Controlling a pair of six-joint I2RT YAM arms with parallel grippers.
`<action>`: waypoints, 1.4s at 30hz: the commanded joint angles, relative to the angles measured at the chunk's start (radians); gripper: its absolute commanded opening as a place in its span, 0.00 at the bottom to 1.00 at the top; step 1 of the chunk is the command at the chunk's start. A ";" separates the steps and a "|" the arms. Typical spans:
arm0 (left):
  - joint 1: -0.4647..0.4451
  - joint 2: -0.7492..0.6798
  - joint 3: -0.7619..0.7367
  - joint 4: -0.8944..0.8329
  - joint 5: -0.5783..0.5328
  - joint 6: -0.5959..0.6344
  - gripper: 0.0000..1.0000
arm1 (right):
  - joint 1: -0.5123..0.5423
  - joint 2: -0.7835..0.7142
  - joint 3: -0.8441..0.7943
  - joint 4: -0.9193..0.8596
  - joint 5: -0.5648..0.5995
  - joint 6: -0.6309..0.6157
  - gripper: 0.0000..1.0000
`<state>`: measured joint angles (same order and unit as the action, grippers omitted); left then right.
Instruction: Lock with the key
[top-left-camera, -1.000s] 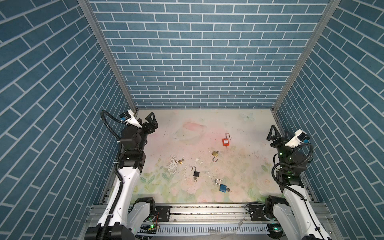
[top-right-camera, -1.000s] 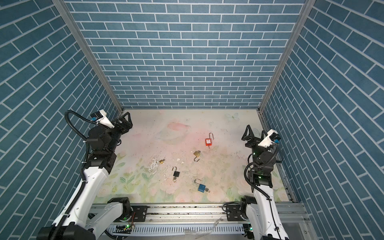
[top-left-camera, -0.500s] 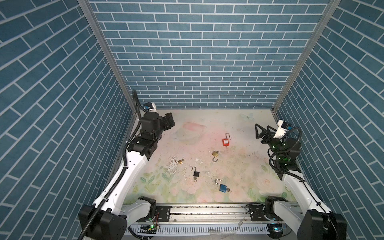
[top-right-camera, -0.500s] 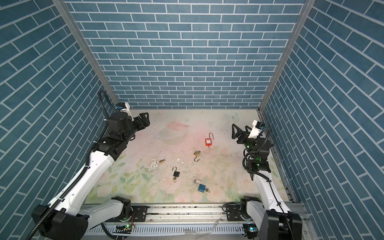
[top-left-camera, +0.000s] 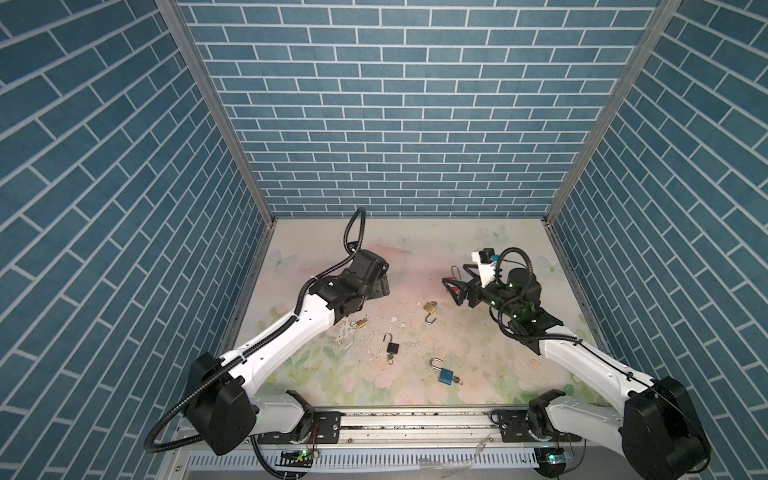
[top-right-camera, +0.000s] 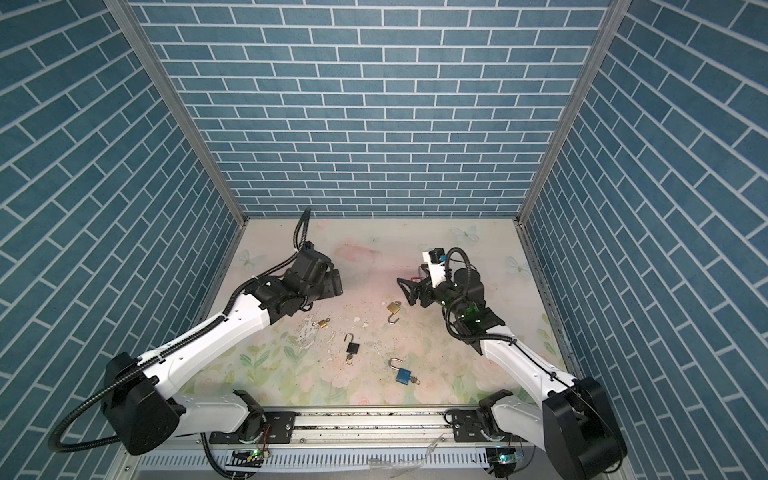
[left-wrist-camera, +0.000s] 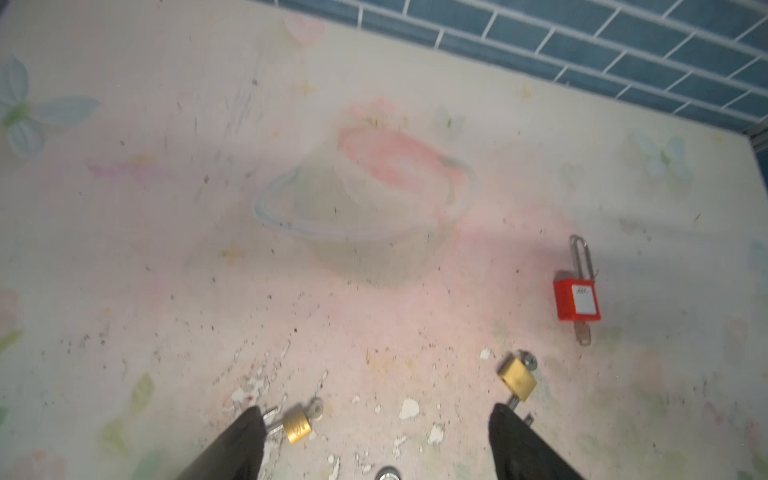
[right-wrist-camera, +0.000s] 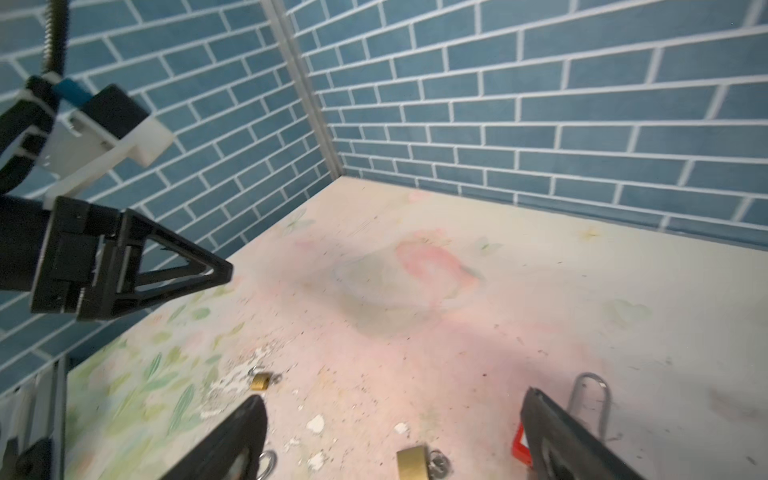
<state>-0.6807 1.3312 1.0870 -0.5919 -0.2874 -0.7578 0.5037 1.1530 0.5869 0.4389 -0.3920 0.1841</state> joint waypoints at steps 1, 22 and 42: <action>-0.035 -0.003 -0.062 -0.088 -0.016 -0.198 0.86 | 0.066 0.018 -0.048 0.095 0.028 -0.133 0.94; 0.022 -0.004 -0.388 0.239 0.228 -0.503 0.86 | 0.252 0.085 -0.203 0.384 0.133 -0.330 0.91; 0.111 0.211 -0.372 0.309 0.171 -0.419 0.86 | 0.279 0.154 -0.152 0.349 0.153 -0.354 0.91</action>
<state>-0.5827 1.4807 0.7124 -0.2680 -0.0906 -1.2037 0.7746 1.2968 0.3992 0.7849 -0.2474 -0.1162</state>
